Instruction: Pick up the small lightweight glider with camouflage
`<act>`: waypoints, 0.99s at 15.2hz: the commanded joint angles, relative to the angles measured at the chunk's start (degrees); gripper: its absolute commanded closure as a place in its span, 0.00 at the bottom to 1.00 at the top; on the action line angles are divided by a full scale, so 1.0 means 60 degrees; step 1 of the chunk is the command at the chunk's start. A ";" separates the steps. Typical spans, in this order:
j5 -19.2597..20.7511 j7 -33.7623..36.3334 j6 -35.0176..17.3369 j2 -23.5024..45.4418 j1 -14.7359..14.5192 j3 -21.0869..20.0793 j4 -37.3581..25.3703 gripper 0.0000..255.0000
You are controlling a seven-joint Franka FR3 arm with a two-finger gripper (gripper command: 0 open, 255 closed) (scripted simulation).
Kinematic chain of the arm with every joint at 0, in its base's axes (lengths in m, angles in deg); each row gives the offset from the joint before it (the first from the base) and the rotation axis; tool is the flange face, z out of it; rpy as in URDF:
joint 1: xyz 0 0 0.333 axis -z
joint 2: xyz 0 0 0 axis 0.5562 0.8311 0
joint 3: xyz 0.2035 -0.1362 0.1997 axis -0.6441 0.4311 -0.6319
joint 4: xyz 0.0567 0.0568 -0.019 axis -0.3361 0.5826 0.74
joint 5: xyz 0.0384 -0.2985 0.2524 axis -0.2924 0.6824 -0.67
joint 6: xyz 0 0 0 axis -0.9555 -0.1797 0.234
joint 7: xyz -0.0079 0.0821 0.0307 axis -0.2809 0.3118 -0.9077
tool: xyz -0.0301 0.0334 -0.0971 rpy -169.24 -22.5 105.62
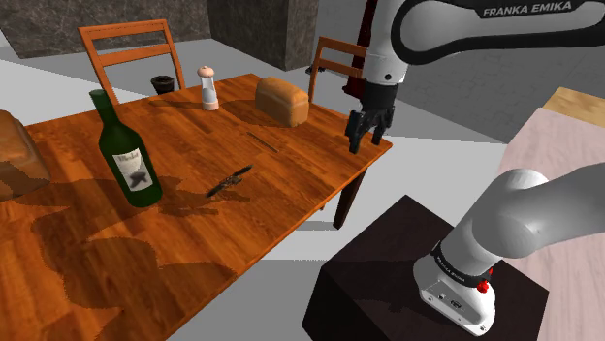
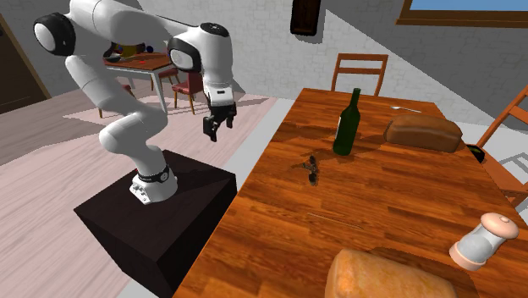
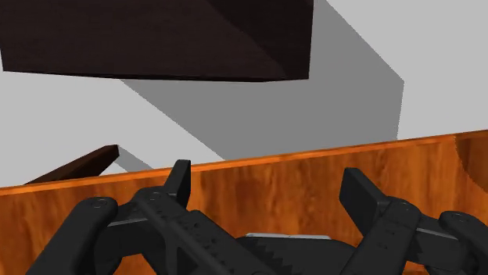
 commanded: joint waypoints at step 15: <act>0.0304 0.5051 -0.3875 0.5371 0.0162 -0.2397 -0.2419 0.00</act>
